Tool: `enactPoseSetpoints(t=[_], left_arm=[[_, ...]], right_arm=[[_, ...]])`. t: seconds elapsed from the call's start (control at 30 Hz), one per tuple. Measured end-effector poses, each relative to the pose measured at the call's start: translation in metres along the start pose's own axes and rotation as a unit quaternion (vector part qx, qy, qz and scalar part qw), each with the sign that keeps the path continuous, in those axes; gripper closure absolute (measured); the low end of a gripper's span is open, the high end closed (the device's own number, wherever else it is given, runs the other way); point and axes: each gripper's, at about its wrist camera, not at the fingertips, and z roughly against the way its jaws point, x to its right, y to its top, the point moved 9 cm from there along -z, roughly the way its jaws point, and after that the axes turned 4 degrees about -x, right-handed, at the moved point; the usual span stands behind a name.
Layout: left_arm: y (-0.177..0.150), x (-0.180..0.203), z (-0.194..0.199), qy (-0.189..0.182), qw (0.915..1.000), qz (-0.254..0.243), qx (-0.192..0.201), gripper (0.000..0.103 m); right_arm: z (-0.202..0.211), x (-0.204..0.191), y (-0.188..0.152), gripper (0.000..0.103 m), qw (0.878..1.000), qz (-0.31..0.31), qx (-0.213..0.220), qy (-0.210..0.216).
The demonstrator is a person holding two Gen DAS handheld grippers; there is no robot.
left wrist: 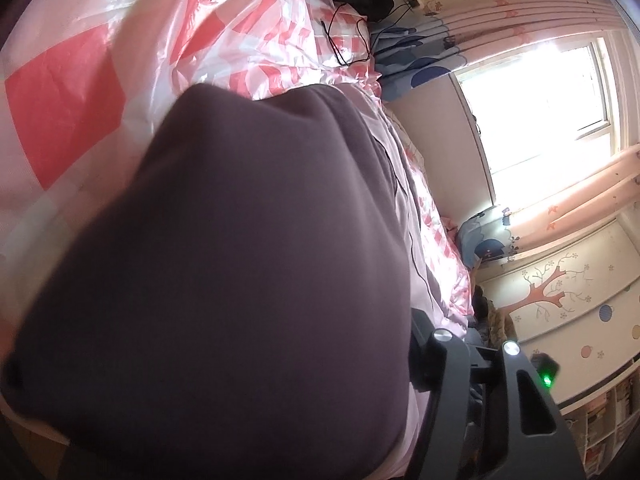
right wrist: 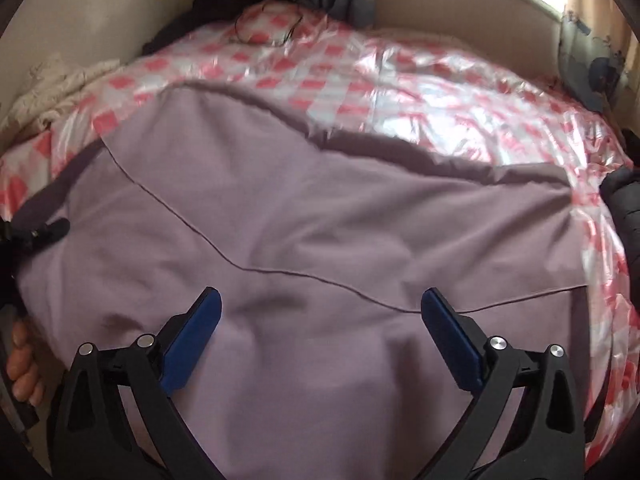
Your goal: Fold large clothes
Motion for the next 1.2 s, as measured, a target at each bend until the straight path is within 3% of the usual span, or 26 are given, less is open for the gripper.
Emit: enactPoseSetpoints(t=[0.1, 0.23, 0.33, 0.5, 0.63, 0.83, 0.9, 0.93, 0.97, 1.03, 1.17, 1.2], left_arm=[[0.001, 0.006, -0.001, -0.003, 1.0, -0.004, 0.004, 0.045], [-0.002, 0.021, 0.008, 0.002, 0.9995, -0.027, 0.015, 0.053], [-0.002, 0.026, 0.012, 0.002, 0.9993, -0.035, 0.016, 0.056], [-0.012, 0.068, 0.022, -0.015, 0.9958, -0.086, 0.03, 0.06], [-0.027, 0.125, 0.028, -0.021, 0.987, -0.157, 0.029, 0.061], [-0.059, 0.201, 0.024, -0.024, 0.9694, -0.244, 0.022, 0.061], [-0.071, 0.223, 0.02, -0.015, 0.9613, -0.274, 0.021, 0.061], [-0.078, 0.232, 0.017, -0.012, 0.9578, -0.286, 0.019, 0.061], [-0.087, 0.244, 0.011, -0.007, 0.952, -0.306, 0.016, 0.061], [-0.104, 0.262, -0.005, 0.001, 0.9418, -0.336, 0.007, 0.061], [-0.159, 0.307, -0.058, 0.009, 0.9143, -0.404, -0.026, 0.061], [-0.178, 0.317, -0.075, 0.014, 0.904, -0.426, -0.037, 0.061]], right_arm=[[-0.029, -0.007, -0.022, 0.006, 0.997, 0.038, -0.057, -0.02], [-0.025, -0.007, -0.02, 0.006, 0.998, 0.034, -0.047, -0.018], [-0.005, -0.012, -0.018, 0.006, 0.999, 0.033, -0.01, -0.011], [-0.032, -0.021, -0.035, 0.006, 0.996, 0.064, -0.041, -0.044], [-0.034, -0.02, -0.036, 0.006, 0.996, 0.064, -0.045, -0.039], [-0.019, -0.008, -0.036, 0.006, 0.995, 0.07, -0.066, 0.02], [0.016, 0.014, -0.034, 0.006, 0.994, 0.013, -0.03, 0.103], [0.029, 0.024, -0.033, 0.006, 0.989, -0.017, -0.017, 0.143], [0.05, 0.048, -0.034, 0.006, 0.97, -0.085, 0.003, 0.23], [0.074, 0.099, -0.037, 0.006, 0.93, -0.184, 0.034, 0.315], [0.105, 0.193, -0.047, 0.006, 0.886, -0.276, 0.083, 0.363], [0.111, 0.212, -0.05, 0.006, 0.882, -0.289, 0.092, 0.36]])
